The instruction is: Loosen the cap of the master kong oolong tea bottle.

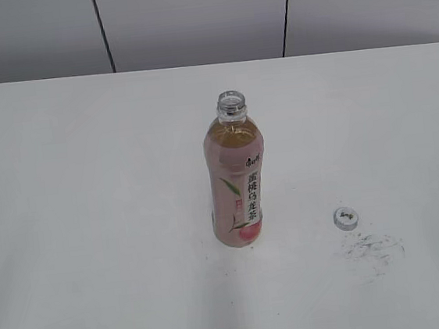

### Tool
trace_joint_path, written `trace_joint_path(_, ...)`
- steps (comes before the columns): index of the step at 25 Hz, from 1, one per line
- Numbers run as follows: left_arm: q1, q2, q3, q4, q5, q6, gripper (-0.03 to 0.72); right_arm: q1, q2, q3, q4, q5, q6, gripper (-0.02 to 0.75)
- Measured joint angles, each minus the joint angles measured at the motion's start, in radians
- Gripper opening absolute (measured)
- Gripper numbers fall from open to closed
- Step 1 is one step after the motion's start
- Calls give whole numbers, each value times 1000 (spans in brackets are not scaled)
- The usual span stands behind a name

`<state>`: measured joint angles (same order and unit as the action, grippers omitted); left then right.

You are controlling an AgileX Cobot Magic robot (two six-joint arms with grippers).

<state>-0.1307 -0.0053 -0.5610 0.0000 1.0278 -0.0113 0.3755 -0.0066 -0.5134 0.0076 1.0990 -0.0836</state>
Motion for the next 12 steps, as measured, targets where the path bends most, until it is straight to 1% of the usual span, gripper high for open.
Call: trace_joint_path(12,0,0,0,11,-1,1,500,0,0,0,1,-1,0,554)
